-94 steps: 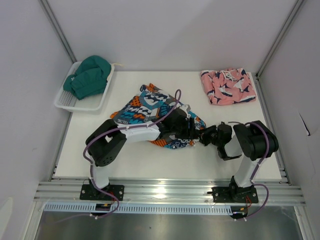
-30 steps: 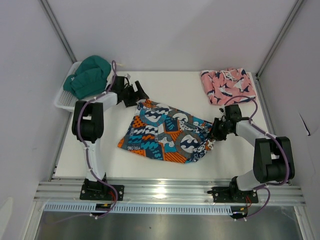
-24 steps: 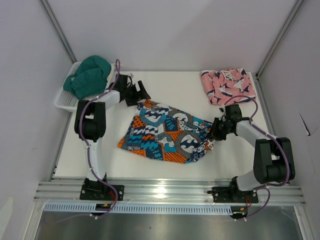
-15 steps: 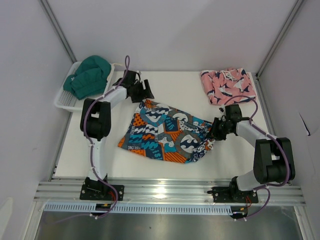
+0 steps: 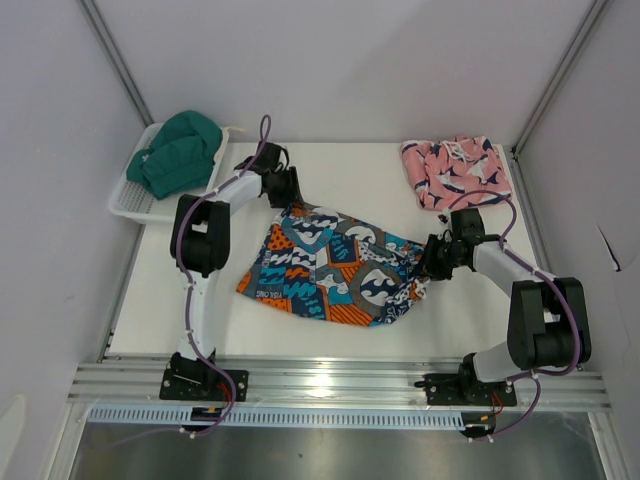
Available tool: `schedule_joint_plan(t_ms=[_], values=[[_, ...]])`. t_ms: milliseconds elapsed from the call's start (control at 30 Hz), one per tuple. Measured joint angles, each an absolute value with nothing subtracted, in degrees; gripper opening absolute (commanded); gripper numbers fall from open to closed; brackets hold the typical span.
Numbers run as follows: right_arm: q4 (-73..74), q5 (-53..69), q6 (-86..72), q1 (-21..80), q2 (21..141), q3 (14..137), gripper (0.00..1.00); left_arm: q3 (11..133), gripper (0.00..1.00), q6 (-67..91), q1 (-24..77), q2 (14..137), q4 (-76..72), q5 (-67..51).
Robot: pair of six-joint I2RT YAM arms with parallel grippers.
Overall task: Fold and stack the shorts
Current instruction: Fold the shorts
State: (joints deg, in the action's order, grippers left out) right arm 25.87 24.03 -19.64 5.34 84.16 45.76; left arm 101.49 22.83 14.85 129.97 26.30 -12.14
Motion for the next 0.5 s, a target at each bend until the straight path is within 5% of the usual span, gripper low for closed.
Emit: schedule_joint_plan(t_ms=[200,333,367,500], values=[[25.87,24.45,-19.66,5.34,84.14,45.76,0.00,102.10,0.37,22.65,15.05,130.63,25.91,-11.29],[25.91,24.49,-19.66,5.34,83.99,45.76,0.00,101.95,0.14,23.68,15.11,130.65,24.95,-10.50],[25.91,24.49,-19.66,5.34,83.88,45.76,0.00,101.95,0.00,24.03,15.11,130.69,24.58,-10.39],[25.89,24.71,-19.66,5.34,83.48,45.76,0.00,101.89,0.00,25.02,15.16,130.96,23.24,-10.20]])
